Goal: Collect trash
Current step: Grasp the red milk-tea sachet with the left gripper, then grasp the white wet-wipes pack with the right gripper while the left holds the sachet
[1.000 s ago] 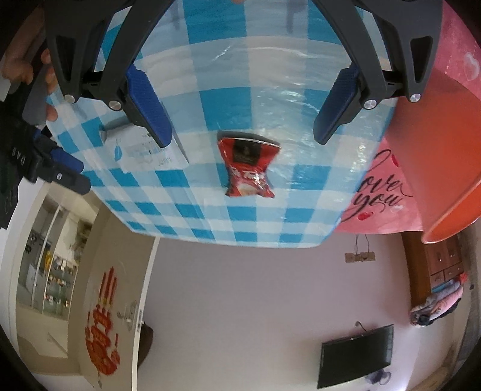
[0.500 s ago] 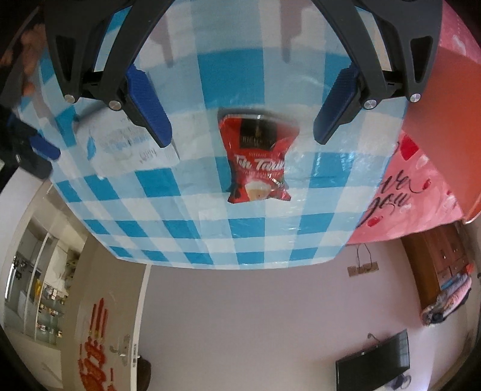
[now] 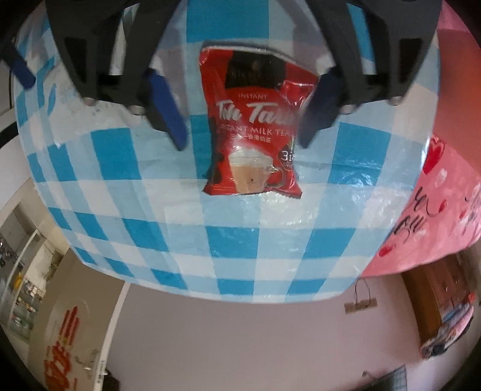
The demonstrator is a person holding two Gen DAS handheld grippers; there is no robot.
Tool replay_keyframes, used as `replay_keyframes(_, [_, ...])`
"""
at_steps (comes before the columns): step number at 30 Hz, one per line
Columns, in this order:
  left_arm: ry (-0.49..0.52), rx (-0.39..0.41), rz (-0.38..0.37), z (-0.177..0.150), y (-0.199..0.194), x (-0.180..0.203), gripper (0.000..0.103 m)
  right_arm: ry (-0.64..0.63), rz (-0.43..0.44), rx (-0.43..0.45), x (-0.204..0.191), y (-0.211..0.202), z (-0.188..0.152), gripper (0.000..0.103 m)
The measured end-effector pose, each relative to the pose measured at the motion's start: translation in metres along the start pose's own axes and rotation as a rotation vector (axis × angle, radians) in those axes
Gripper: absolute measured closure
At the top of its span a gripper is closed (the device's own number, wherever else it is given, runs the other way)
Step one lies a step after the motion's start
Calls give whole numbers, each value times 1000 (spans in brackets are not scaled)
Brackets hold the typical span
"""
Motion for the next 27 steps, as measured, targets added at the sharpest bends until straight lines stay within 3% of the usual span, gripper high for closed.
replay_keyframes(6, [-10,1,18,-1,1,-1,48,15,13,-21,-4,0,-8,7])
replay_keyframes(9, [0,5,15,-2,-1,2,51,42,14,-52,-2,4,-17,23])
replay_keyframes(12, [32,-3,-21,-8,-4,16,51,53,18,-82,0,12,-22,25])
replay_keyframes(18, [166,-20,-88,-29,-12,59,52,93,29,-72,14,12,-14,24])
replay_keyframes(27, [260,-43,-175,-64,-30,98,53,102,-14,-6,39,6,17,18])
Point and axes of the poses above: each gripper's, at about its wrist camera, not at the fingertips, and y roughly the way its jaws point, x to its right, z to its top, the point moved 9 cm from there along y, roughly the way its jaws point, and after that the axes turned 3 degrees about -y, right-handed, at the moved point
